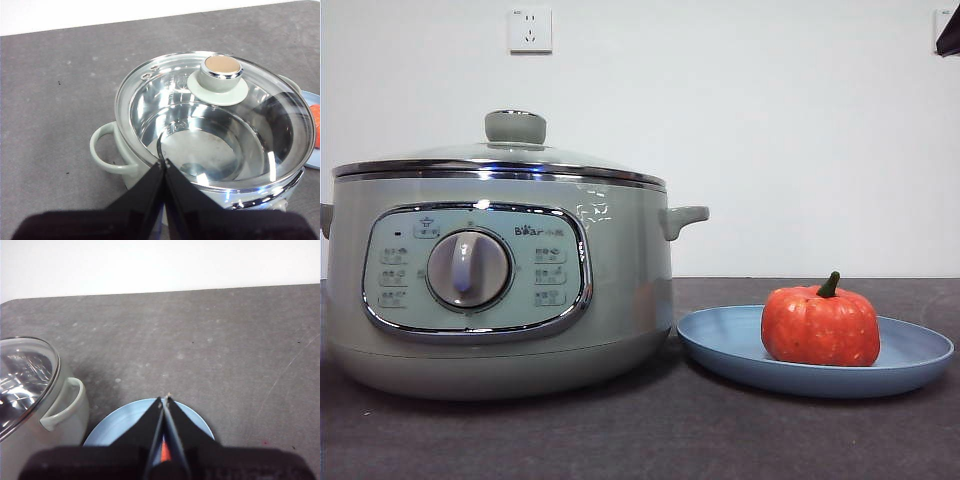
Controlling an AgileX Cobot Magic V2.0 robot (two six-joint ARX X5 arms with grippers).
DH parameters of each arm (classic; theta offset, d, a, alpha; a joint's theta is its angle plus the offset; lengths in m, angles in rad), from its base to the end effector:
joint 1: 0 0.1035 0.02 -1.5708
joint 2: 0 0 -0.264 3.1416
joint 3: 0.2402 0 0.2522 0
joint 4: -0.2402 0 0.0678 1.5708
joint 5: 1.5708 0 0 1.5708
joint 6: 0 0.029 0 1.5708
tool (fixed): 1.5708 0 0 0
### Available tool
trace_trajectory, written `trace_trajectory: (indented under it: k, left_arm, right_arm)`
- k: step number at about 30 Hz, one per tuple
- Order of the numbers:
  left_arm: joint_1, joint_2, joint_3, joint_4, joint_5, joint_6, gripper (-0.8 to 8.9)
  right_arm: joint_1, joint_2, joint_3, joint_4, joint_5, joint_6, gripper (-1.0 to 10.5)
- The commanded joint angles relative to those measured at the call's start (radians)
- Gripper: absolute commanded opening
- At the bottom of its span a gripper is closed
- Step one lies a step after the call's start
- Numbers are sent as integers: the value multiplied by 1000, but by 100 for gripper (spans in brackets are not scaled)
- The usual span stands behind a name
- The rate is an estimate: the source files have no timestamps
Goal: Take the pumpkin out from the steamer,put the pumpkin in the blue plate,close the lid
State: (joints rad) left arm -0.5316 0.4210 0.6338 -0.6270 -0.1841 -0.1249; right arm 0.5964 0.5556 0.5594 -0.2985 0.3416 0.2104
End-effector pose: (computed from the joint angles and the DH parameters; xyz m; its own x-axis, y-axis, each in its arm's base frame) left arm 0.0837 -0.0431 0.2830 0.8686 -0.2984 -0.3956 0.3079 0.9505 -0.0409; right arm 0.1142 0.0658 0.2760 0.9341 0.2292 -0.2737 -0.2080 0.9725 0.1047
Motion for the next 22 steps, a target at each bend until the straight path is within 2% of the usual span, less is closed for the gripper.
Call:
trace_trajectory:
  k: [1,5,9,16,22]
  left_arm:
    - [-4,-2,-5,4,2,-10,-4]
    - [14,-43,-7,-31,-2,23,-4]
    - [110,-153,-51,-3,2,51,-4]
    - [376,-378,-273,266,10,71,-4]
    - [511,-418,-435,349,38,64,-4]
  right_arm:
    - [0,-2,-5,5,5,9,-16]
    - [0,-2,-5,4,5,9,-16]
    - [0,-2,-5,2,5,9,-16]
    - [0,-1,-5,2,5,9,-16]
    - [0,-2,-5,-1,5,9,-17]
